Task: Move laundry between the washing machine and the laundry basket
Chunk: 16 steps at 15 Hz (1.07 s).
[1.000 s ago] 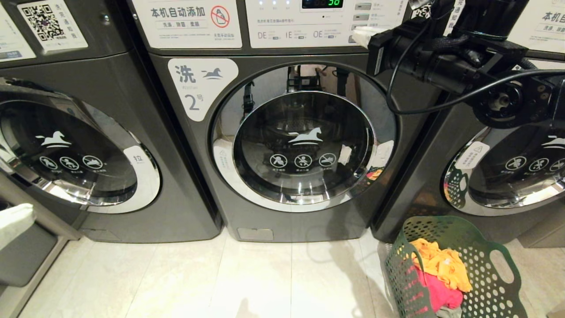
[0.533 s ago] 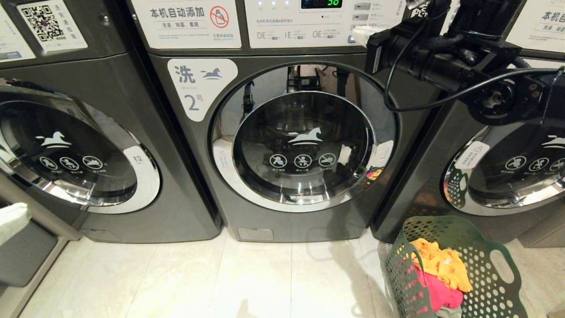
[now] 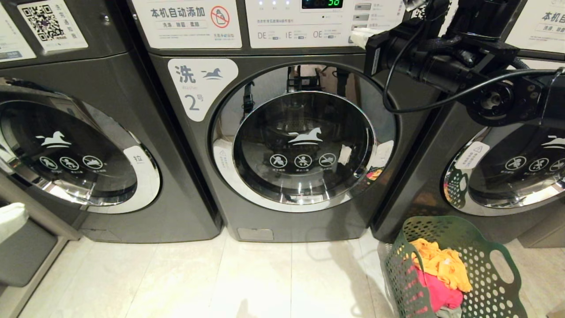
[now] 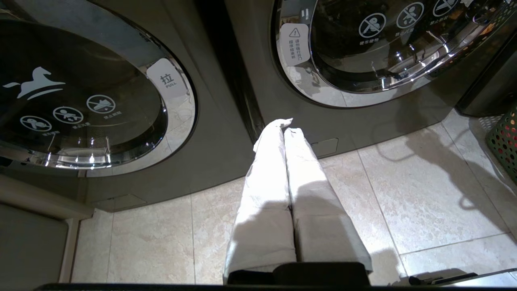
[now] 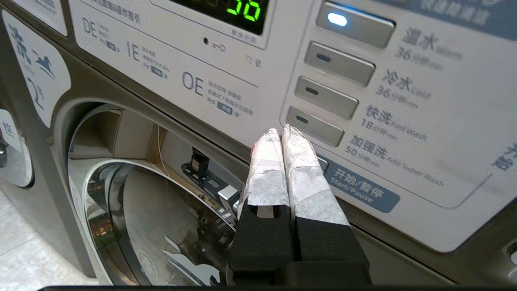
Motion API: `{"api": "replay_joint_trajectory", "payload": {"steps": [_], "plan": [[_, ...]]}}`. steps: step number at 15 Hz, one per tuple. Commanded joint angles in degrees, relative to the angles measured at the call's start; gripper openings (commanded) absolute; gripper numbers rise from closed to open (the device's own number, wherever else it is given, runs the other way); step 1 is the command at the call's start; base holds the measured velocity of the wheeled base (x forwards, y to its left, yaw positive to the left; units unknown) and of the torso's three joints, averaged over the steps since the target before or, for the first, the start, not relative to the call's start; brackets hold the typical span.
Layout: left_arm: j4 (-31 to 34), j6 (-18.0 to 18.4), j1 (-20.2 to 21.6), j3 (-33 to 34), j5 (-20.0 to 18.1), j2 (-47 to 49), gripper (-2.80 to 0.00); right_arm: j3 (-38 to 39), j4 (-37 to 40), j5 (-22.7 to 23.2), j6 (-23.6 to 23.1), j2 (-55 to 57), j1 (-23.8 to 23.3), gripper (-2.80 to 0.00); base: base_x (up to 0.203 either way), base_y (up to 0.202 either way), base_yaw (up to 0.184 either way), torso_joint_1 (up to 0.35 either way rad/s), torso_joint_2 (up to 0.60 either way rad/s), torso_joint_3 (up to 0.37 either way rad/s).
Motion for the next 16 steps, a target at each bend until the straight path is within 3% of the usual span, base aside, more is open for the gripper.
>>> {"api": "replay_joint_trajectory", "payload": {"steps": [1,16], "plan": [[0.0,0.09,0.01,0.08,0.16,-0.33,-2.8,0.09,-0.17,0.04,-0.12,0.43,0.04,-2.8,0.0,0.0,0.0,0.0,0.0,0.0],[0.4,0.09,0.01,0.61,0.12,-0.98,-2.8,0.81,-0.5,-0.31,-0.09,0.78,-0.68,-2.8,0.0,0.0,0.0,0.0,0.0,0.0]]}}
